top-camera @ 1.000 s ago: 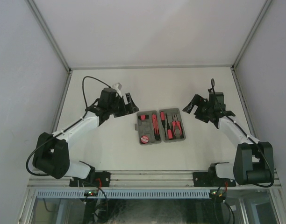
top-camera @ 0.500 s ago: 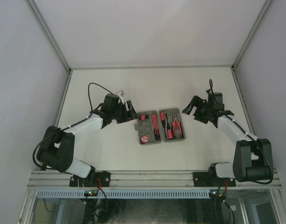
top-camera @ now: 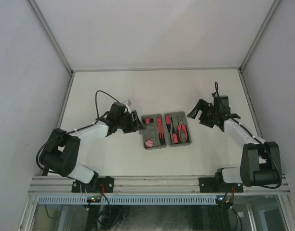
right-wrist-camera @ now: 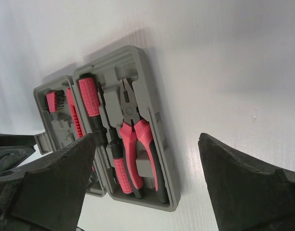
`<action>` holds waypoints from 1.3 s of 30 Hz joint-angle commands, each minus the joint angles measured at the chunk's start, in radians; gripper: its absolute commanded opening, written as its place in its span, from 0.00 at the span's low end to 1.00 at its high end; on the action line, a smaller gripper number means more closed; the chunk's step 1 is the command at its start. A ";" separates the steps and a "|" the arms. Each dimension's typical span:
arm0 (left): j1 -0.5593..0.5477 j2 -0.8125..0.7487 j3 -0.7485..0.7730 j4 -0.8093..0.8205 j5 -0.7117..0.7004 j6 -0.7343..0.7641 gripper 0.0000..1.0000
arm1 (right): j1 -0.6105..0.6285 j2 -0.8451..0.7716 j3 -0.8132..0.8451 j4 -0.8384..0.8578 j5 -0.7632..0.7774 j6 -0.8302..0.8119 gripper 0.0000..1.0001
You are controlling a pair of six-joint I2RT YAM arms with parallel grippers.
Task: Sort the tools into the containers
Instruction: Close the storage box at the center of the board.
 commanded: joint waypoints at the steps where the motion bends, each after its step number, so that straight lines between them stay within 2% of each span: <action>1: -0.006 0.011 -0.015 0.042 0.019 -0.041 0.59 | 0.009 0.003 0.004 0.034 0.003 -0.019 0.86; 11: -0.006 0.001 -0.045 0.058 0.026 -0.051 0.49 | 0.011 0.011 0.004 0.024 0.010 -0.030 0.84; 18: -0.007 0.014 -0.037 0.064 0.029 -0.054 0.38 | 0.017 0.012 0.004 0.026 0.014 -0.029 0.84; 28: -0.006 0.008 -0.039 0.066 0.021 -0.060 0.18 | 0.019 0.023 0.004 0.020 0.021 -0.039 0.83; 34: -0.006 0.011 -0.032 0.067 0.018 -0.061 0.02 | 0.016 0.039 0.003 0.020 0.020 -0.054 0.83; 39: -0.006 0.009 -0.024 0.071 0.012 -0.048 0.00 | 0.001 0.064 0.011 0.019 0.009 -0.065 0.85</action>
